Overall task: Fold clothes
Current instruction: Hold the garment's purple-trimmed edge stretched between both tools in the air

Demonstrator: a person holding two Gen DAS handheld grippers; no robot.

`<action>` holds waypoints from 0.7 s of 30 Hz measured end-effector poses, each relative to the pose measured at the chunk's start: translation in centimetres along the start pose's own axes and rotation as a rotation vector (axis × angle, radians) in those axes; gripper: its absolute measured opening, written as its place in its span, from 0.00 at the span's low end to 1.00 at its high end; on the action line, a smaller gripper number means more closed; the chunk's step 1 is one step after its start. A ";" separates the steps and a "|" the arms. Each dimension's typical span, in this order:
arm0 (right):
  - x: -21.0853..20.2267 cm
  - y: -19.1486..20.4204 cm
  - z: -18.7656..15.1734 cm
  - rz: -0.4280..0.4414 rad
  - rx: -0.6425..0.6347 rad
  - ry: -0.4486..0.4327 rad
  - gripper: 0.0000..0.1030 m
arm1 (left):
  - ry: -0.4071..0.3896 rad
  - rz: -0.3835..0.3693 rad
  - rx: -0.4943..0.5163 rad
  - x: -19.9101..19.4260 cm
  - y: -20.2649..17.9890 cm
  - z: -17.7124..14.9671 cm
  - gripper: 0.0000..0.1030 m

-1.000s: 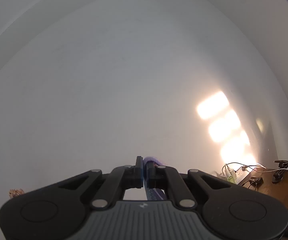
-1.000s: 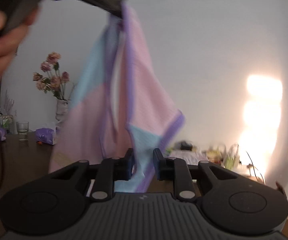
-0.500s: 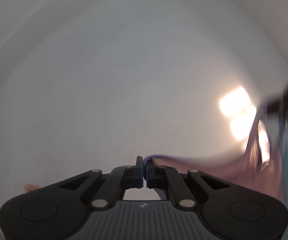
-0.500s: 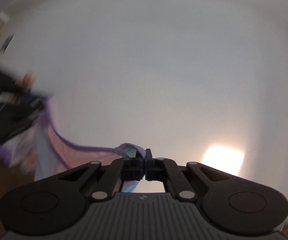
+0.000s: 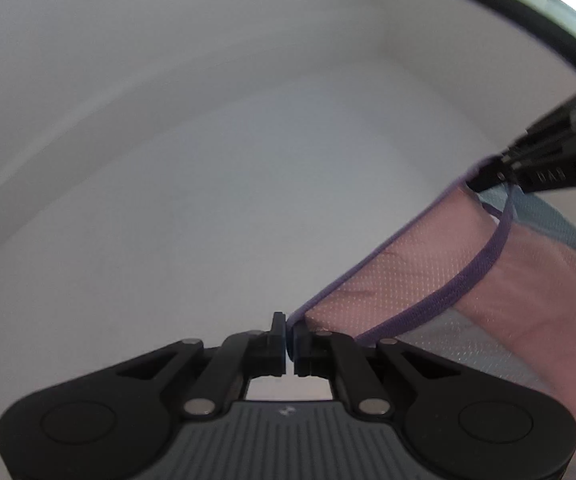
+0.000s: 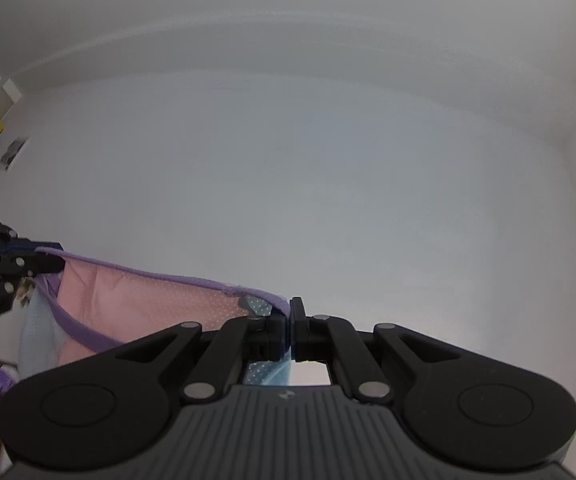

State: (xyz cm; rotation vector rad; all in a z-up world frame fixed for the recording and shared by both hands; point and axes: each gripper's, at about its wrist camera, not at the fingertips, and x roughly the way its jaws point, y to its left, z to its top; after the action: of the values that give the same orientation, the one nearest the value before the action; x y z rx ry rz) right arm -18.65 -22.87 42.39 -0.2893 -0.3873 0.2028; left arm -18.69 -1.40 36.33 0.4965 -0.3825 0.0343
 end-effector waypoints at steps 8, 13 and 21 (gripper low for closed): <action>14.6 5.0 -12.1 0.121 0.068 0.340 0.01 | 0.270 0.053 0.078 10.6 -2.5 -9.3 0.02; 16.5 7.4 -10.8 0.065 0.120 0.204 0.01 | 0.193 0.228 0.197 12.0 -0.5 -7.5 0.02; 8.3 7.5 -6.6 0.032 0.128 0.019 0.02 | 0.027 0.269 0.311 4.2 -0.6 -2.6 0.02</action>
State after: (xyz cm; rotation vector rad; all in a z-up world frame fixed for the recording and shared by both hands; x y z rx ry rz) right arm -9.56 -15.37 36.99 -0.1712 -0.3497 0.2548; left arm -13.75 -0.98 35.47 0.7476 -0.4173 0.3647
